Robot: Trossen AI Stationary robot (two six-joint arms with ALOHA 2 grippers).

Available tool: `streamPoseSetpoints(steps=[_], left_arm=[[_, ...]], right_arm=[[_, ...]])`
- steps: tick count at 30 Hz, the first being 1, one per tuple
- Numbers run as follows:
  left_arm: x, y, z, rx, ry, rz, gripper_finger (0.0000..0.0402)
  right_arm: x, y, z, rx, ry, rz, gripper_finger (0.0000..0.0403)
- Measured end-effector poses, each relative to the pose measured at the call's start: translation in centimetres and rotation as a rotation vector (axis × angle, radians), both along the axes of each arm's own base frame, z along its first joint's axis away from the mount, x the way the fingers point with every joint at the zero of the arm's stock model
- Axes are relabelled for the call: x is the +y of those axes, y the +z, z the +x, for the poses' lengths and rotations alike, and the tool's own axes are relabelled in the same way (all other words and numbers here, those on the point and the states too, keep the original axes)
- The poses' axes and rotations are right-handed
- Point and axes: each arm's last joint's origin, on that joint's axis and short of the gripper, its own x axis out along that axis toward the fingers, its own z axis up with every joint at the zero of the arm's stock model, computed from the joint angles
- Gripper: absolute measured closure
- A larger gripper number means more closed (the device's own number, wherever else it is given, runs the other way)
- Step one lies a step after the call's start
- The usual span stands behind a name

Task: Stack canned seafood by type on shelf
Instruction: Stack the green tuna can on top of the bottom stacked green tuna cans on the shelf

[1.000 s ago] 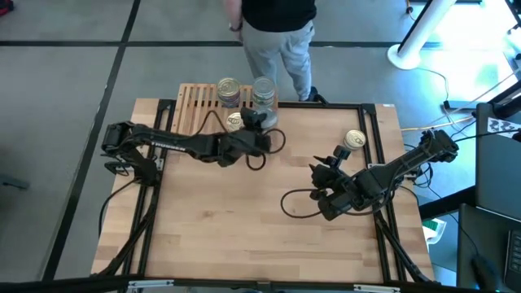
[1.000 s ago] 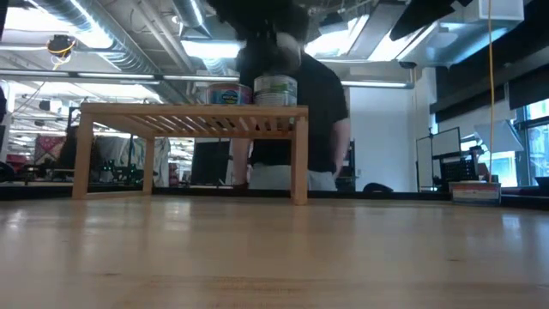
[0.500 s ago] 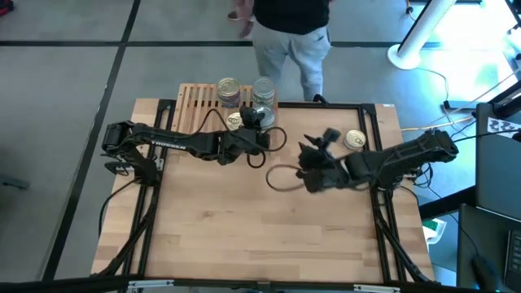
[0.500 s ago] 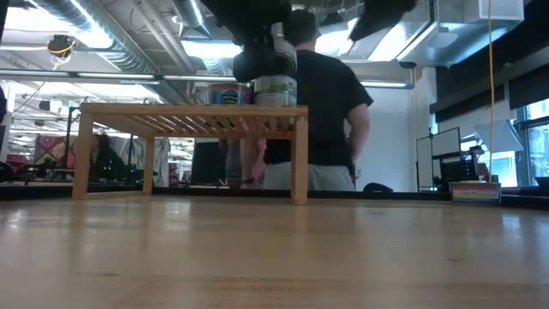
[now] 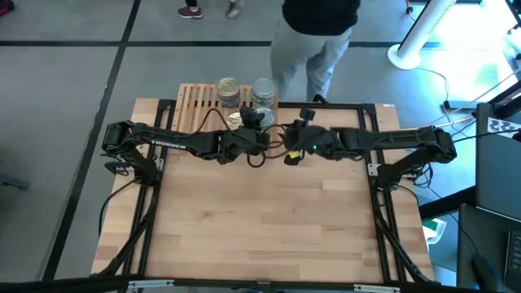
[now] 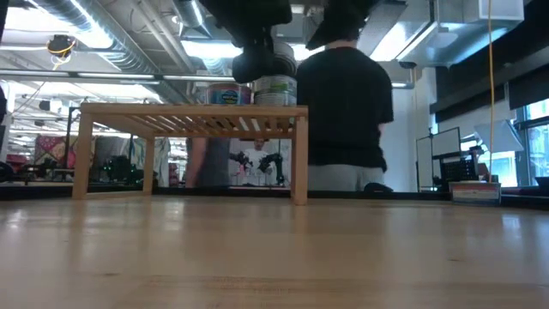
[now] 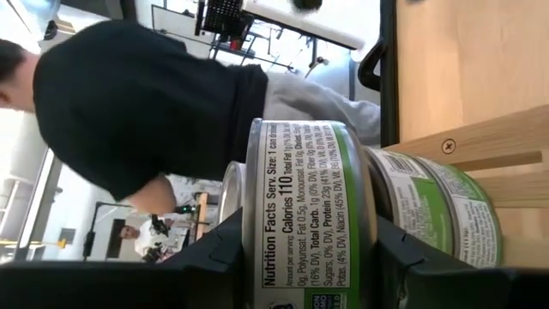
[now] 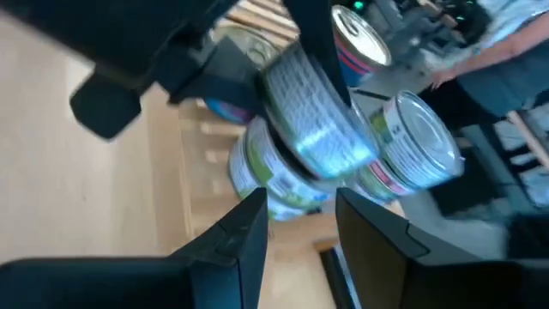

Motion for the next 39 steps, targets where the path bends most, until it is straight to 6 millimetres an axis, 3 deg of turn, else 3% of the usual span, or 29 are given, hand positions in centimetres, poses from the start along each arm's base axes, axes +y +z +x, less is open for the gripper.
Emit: streamPoseSetpoints(steps=[14, 22, 29, 39], left_arm=[[0.5, 0.0, 0.0, -0.055, 0.025, -0.035, 0.0252], [0.5, 0.0, 0.0, -0.055, 0.024, -0.035, 0.0205], [0.5, 0.0, 0.0, -0.072, 0.029, -0.045, 0.0176], [0.5, 0.0, 0.0, -0.056, 0.023, -0.034, 0.0164]], right_arm=[[-3.7, 1.0, 0.5, -0.145, 0.119, 0.125, 0.0265], [-3.5, 0.9, 0.6, -0.144, 0.148, 0.141, 0.0265], [-3.7, -0.3, 2.1, -0.141, 0.153, 0.141, 0.0265], [-4.1, -0.7, 2.8, -0.152, 0.053, 0.08, 0.0265]])
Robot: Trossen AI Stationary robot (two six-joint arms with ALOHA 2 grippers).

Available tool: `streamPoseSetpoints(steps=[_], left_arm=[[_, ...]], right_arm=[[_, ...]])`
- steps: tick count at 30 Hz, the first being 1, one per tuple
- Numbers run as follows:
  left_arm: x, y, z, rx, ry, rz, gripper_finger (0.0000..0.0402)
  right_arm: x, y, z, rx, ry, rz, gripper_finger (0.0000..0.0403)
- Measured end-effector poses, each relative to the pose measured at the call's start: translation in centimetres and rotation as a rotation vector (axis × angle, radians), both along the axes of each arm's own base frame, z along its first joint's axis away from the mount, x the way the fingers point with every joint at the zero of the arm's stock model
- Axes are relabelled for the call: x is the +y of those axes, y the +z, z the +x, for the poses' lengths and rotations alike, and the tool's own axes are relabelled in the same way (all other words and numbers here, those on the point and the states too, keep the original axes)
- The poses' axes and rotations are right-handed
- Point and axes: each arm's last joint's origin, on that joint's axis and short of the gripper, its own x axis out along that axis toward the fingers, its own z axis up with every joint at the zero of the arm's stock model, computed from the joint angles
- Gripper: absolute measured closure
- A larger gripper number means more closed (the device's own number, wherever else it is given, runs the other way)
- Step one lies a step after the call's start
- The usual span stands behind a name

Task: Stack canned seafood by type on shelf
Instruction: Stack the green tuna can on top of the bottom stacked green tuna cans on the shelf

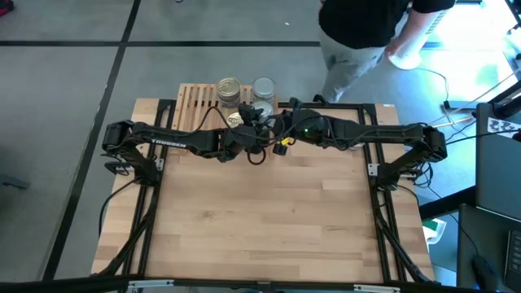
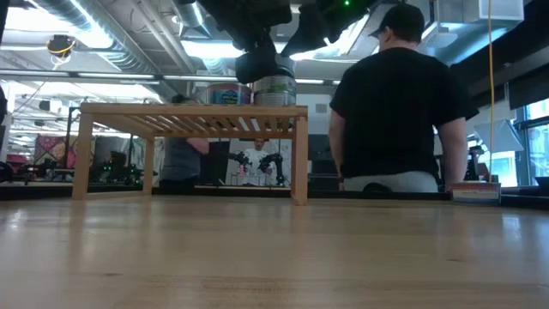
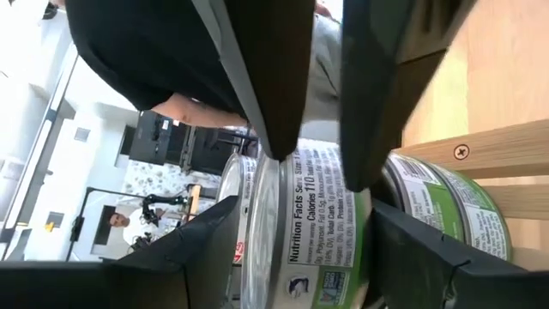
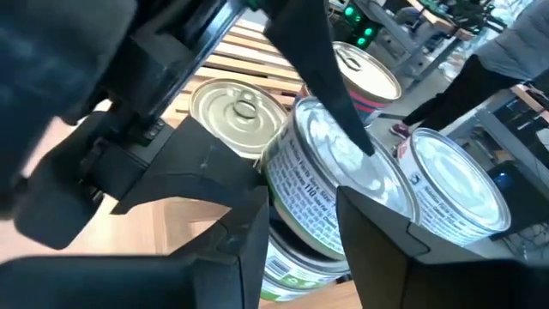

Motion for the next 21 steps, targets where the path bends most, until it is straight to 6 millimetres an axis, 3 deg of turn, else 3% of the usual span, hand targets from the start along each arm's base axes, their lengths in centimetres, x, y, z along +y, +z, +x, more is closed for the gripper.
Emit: streamPoseSetpoints(steps=[21], left_arm=[[-2.3, 0.1, 0.1, 0.032, -0.04, 0.04, 0.0164]], right_arm=[[-0.2, 0.0, -0.1, 0.019, -0.079, -0.056, 0.0265]])
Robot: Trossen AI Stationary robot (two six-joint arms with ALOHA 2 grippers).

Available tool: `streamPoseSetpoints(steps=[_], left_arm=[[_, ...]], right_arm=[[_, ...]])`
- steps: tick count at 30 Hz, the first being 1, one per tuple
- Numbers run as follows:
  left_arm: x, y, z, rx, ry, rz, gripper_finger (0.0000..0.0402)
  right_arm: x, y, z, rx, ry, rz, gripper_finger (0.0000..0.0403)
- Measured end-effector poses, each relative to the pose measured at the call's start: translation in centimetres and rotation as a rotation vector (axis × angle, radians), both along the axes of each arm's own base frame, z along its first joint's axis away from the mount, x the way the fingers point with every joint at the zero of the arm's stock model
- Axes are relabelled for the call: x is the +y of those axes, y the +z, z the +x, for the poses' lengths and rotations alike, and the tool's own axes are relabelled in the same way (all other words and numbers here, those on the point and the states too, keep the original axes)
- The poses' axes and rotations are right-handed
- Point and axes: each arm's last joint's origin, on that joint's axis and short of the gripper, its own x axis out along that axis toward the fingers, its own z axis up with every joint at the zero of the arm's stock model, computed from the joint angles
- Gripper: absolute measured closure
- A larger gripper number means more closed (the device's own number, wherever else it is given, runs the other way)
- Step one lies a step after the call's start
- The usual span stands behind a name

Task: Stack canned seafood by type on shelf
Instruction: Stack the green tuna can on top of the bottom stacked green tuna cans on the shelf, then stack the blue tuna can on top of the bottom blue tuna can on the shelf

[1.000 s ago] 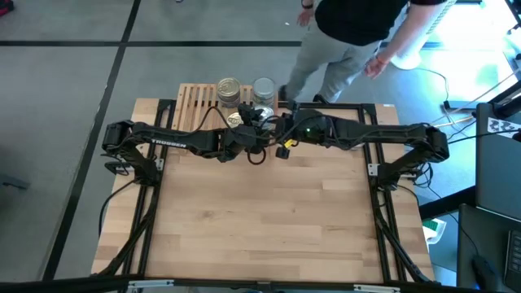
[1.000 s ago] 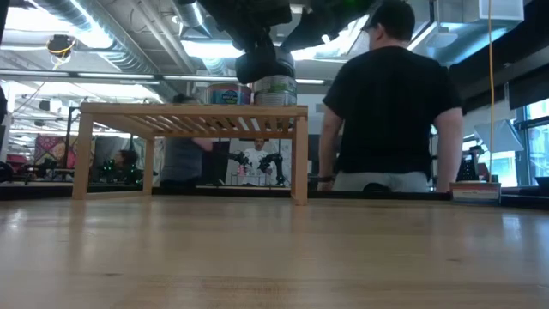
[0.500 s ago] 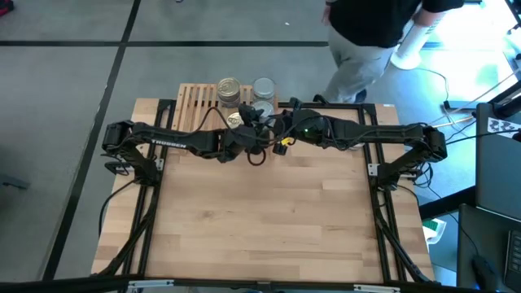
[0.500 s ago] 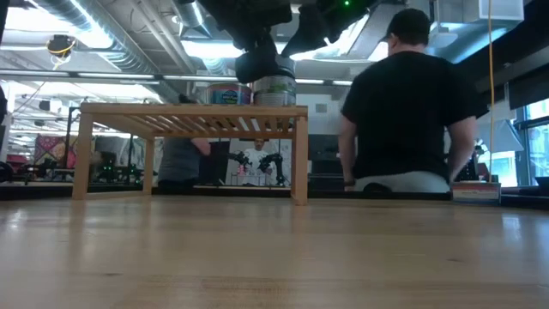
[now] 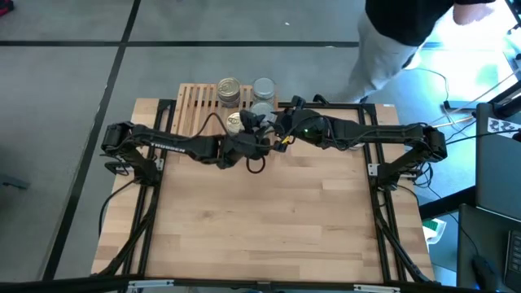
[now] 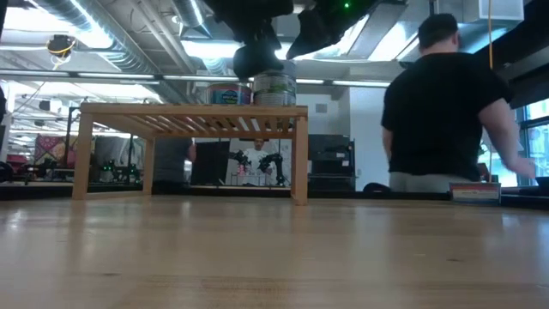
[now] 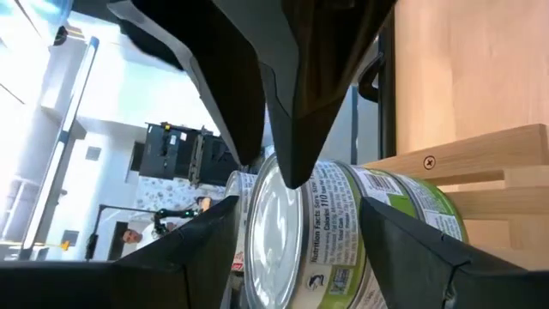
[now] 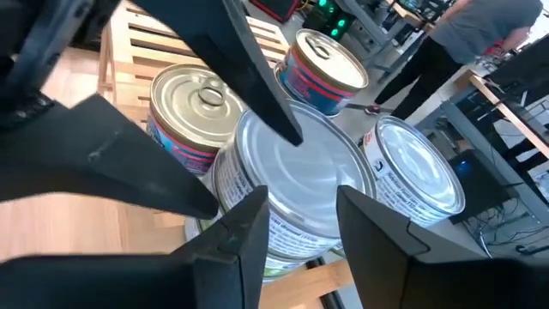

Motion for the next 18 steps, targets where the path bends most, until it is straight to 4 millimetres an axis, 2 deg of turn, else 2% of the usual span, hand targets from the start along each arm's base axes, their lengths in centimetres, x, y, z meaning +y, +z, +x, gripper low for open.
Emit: streamPoseSetpoints(steps=[9, 18], left_arm=[[-1.3, 0.0, -0.1, -0.008, 0.011, 0.016, 0.0164], [-3.7, 0.1, -0.2, -0.002, -0.02, 0.037, 0.0164]], right_arm=[[0.0, 0.2, -0.3, 0.019, 0.004, -0.022, 0.0265], [0.3, 1.9, -3.5, 0.085, -0.06, -0.04, 0.0265]])
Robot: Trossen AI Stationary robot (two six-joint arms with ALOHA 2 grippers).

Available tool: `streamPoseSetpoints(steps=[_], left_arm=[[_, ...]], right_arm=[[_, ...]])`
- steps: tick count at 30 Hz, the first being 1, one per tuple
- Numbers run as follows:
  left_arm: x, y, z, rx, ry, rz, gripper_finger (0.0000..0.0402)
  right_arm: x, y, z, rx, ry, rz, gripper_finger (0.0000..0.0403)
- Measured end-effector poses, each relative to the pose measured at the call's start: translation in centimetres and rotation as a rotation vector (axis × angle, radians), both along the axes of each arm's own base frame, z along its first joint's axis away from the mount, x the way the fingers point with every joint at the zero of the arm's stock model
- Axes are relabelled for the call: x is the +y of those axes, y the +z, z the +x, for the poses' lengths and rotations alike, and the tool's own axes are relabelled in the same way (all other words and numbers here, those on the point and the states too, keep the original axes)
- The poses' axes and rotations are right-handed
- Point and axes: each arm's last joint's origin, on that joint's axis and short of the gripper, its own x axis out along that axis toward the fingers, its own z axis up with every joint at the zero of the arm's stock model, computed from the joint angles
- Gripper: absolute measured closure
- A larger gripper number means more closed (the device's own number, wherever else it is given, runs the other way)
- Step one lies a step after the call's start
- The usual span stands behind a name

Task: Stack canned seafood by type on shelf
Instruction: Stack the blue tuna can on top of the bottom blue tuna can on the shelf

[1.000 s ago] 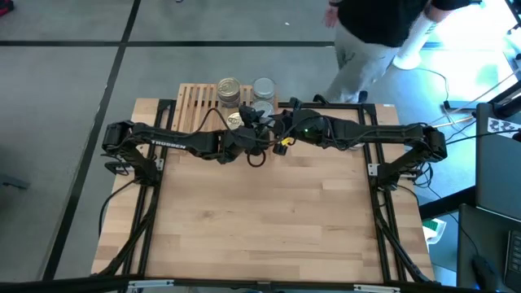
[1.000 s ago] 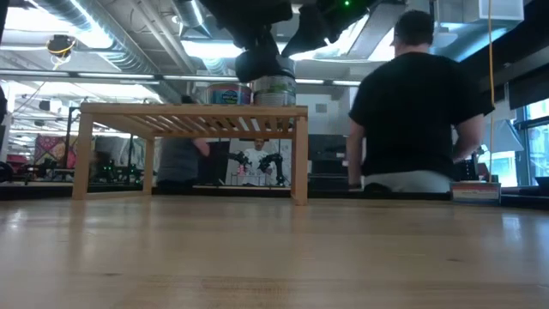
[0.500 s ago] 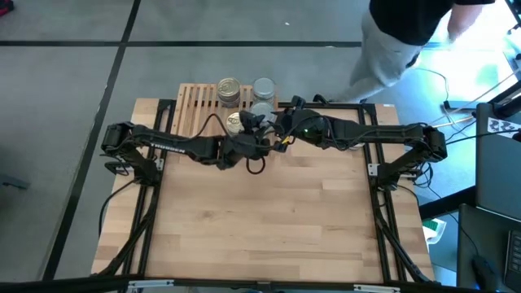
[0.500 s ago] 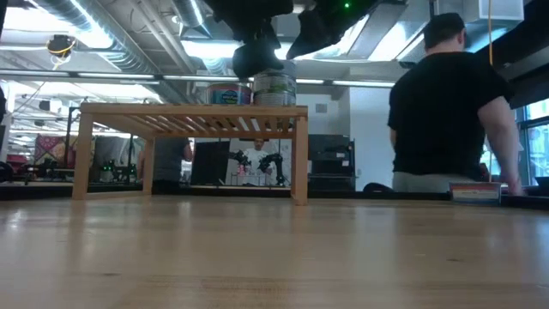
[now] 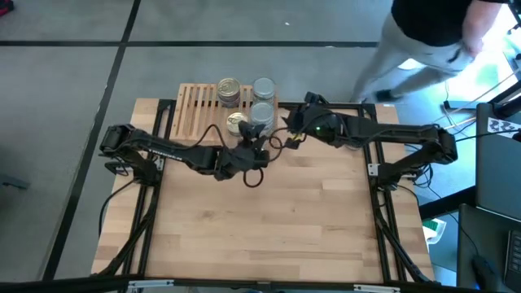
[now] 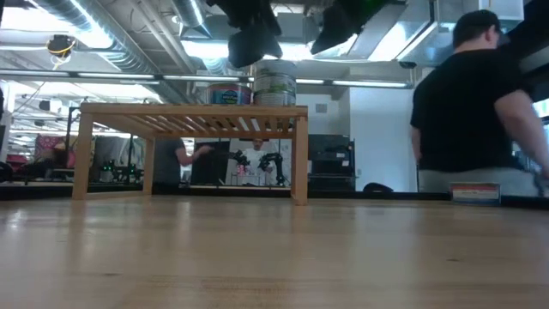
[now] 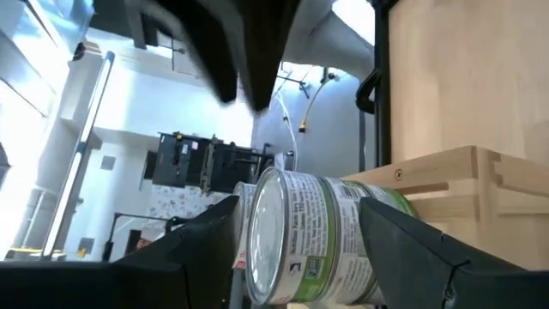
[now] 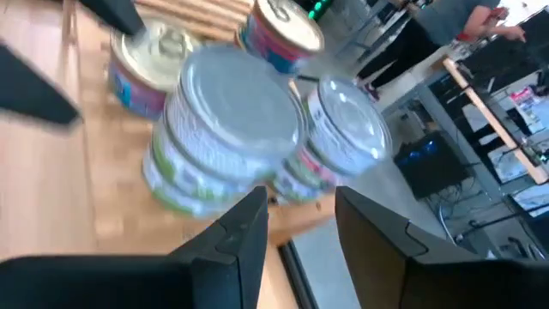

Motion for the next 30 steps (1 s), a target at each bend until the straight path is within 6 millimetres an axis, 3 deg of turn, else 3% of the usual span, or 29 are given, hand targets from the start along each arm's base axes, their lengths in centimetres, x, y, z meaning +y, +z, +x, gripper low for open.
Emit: streamPoseSetpoints(steps=[14, 24, 30], left_arm=[[-3.3, 0.0, -0.4, -0.103, -0.044, -0.069, 0.0164], [-3.5, -0.4, -0.5, -0.126, -0.045, -0.117, 0.0164], [-3.4, -0.8, -0.7, -0.113, -0.038, -0.147, 0.0164]], right_arm=[[0.8, 0.1, -6.9, 0.384, -0.049, 0.021, 0.0265], [0.9, -1.3, -8.7, 0.571, -0.172, 0.069, 0.0261], [0.3, -1.6, -9.7, 0.541, -0.339, 0.147, 0.0206]])
